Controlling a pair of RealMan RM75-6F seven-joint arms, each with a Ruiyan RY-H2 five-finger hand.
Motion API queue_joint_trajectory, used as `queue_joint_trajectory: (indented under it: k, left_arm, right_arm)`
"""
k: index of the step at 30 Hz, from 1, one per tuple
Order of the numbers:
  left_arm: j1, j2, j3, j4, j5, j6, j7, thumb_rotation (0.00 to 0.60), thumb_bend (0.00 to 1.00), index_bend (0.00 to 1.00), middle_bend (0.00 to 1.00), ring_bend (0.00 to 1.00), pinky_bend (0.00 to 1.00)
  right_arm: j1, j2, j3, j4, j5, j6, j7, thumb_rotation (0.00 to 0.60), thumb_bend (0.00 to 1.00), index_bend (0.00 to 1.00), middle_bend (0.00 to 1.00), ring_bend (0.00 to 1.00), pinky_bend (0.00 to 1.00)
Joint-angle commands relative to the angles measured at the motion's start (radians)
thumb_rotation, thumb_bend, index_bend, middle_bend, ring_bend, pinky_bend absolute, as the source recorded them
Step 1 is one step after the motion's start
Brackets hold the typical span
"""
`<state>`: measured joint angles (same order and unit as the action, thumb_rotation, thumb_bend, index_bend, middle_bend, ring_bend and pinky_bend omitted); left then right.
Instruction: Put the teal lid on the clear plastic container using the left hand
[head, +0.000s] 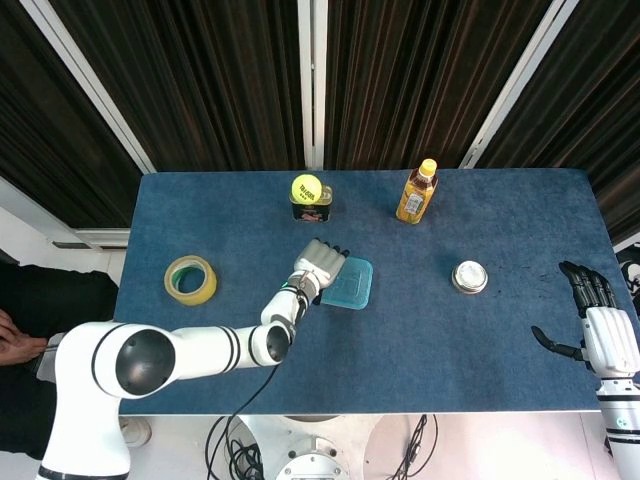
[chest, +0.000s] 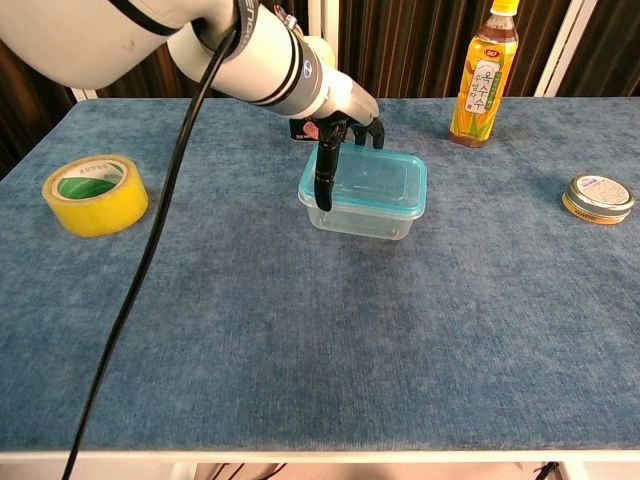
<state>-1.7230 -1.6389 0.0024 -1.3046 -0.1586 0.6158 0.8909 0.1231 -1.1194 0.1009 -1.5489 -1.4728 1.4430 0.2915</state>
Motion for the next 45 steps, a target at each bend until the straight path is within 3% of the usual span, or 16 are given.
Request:
queue_joint_trajectory:
  k: [1, 6, 11, 15, 24, 27, 32, 38, 45]
  left_arm:
    - [-0.002, -0.005, 0.006, 0.005, -0.003, 0.005, -0.002, 0.6, 0.21, 0.29, 0.25, 0.15, 0.16]
    - [0.0, -0.013, 0.016, 0.008, -0.004, 0.015, -0.007, 0.6, 0.2, 0.23, 0.23, 0.13, 0.15]
    - [0.003, -0.018, 0.016, 0.011, 0.009, 0.028, -0.013, 0.6, 0.15, 0.06, 0.06, 0.01, 0.12]
    - [0.009, -0.012, 0.013, -0.006, 0.028, 0.048, -0.019, 0.6, 0.13, 0.0, 0.0, 0.0, 0.1]
    - [0.053, 0.054, -0.01, -0.114, 0.141, 0.065, -0.076, 0.6, 0.13, 0.0, 0.0, 0.0, 0.05]
    - [0.1, 0.103, -0.021, -0.195, 0.242, 0.115, -0.127, 0.6, 0.13, 0.04, 0.01, 0.0, 0.05]
    - [0.208, 0.153, -0.026, -0.308, 0.465, 0.207, -0.223, 0.6, 0.12, 0.17, 0.12, 0.0, 0.05]
    - [0.289, 0.144, 0.004, -0.359, 0.697, 0.228, -0.265, 0.6, 0.12, 0.22, 0.13, 0.0, 0.05]
    - [0.306, 0.094, -0.002, -0.336, 0.761, 0.24, -0.25, 0.6, 0.12, 0.23, 0.13, 0.0, 0.05]
  right_arm:
    - [-0.001, 0.0, 0.0, 0.0, 0.0, 0.002, 0.001, 0.6, 0.13, 0.0, 0.06, 0.0, 0.0]
    - [-0.004, 0.001, 0.0, 0.001, 0.001, 0.003, 0.002, 0.6, 0.13, 0.0, 0.06, 0.0, 0.0]
    - [-0.006, 0.0, -0.001, 0.001, -0.007, 0.01, 0.005, 0.6, 0.13, 0.0, 0.06, 0.0, 0.0]
    - [-0.011, 0.001, -0.002, 0.001, -0.006, 0.016, 0.009, 0.6, 0.13, 0.0, 0.06, 0.0, 0.0]
    - [-0.014, 0.001, -0.005, 0.003, -0.018, 0.024, 0.016, 0.6, 0.13, 0.0, 0.06, 0.0, 0.0]
    - [-0.016, 0.002, -0.007, 0.0, -0.021, 0.025, 0.013, 0.6, 0.13, 0.0, 0.06, 0.0, 0.0]
    - [-0.014, 0.0, -0.007, -0.001, -0.023, 0.024, 0.008, 0.6, 0.13, 0.0, 0.06, 0.0, 0.0]
    - [-0.002, -0.007, -0.004, -0.009, -0.028, 0.014, -0.008, 0.6, 0.13, 0.0, 0.06, 0.0, 0.0]
    - [0.004, -0.007, -0.003, -0.023, -0.024, 0.005, -0.027, 0.6, 0.13, 0.0, 0.06, 0.0, 0.0]
